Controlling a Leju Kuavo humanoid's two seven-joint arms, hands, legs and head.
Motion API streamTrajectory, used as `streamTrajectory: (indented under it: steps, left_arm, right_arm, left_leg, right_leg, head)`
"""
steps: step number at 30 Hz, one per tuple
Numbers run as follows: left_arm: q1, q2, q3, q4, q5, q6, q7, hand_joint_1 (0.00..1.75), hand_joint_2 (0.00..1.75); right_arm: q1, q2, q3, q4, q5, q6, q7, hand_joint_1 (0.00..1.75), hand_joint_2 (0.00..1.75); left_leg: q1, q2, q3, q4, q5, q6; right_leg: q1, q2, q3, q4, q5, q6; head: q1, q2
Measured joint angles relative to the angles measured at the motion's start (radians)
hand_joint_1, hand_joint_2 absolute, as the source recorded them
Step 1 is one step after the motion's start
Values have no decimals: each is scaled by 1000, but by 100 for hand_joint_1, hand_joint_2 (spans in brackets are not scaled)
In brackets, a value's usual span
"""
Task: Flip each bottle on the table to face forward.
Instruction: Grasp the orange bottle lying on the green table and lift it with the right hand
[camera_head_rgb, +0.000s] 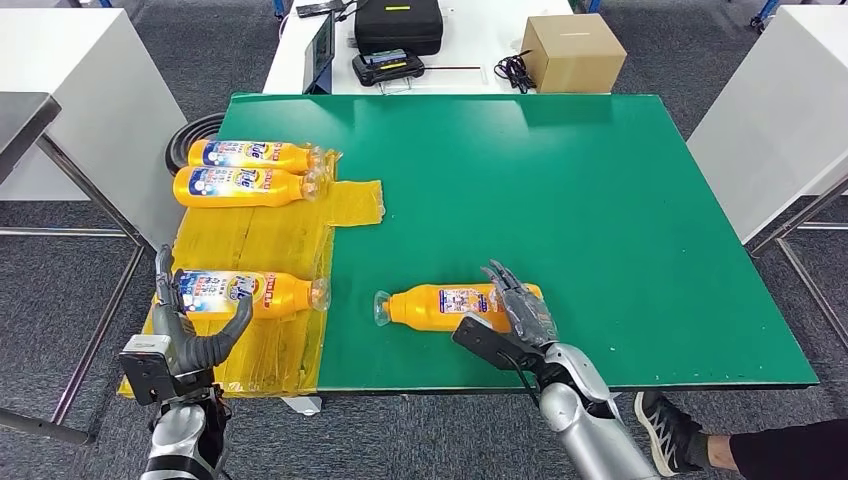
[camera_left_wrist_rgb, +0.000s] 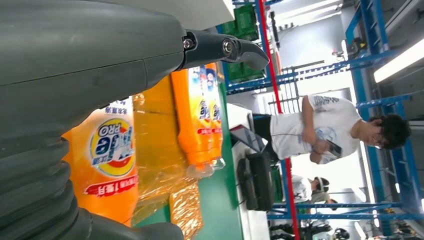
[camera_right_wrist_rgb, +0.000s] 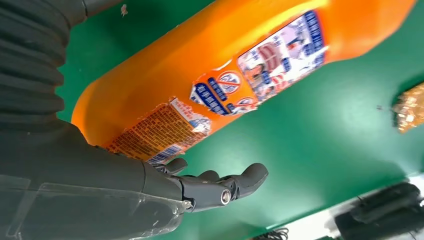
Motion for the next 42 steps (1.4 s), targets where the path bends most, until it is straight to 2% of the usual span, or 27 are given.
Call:
streamTrajectory:
  steps: [7, 14, 28, 42]
  left_arm:
    - [-16, 0, -19, 42, -8, -13, 0, 0, 175]
    - [-33, 0, -30, 71, -15, -13, 0, 0, 175]
    - [-40, 0, -41, 95, -13, -24, 0, 0, 175]
    - [-94, 0, -41, 182, 13, -66, 0, 0, 175]
  right_arm:
    - [-80, -33, 7, 70, -44, 101, 15, 0, 175]
    - [-130, -44, 26, 121, -53, 104, 16, 0, 175]
    - [-164, -49, 47, 157, -63, 124, 18, 0, 175]
    - [-340, -65, 199, 338, -131, 280, 23, 0, 175]
  left_leg:
    - [0, 0, 0, 0, 0, 0]
    - [0, 0, 1, 0, 0, 0]
    - [0, 0, 1, 0, 0, 0]
    - [0, 2, 3, 0, 0, 0]
  right_leg:
    - [0, 0, 0, 0, 0, 0]
    - [0, 0, 1, 0, 1, 1]
    - [0, 0, 1, 0, 1, 1]
    - [0, 1, 2, 0, 1, 1]
  head:
    - [0, 0]
    - [0, 0]
    - [0, 0]
    - [0, 0]
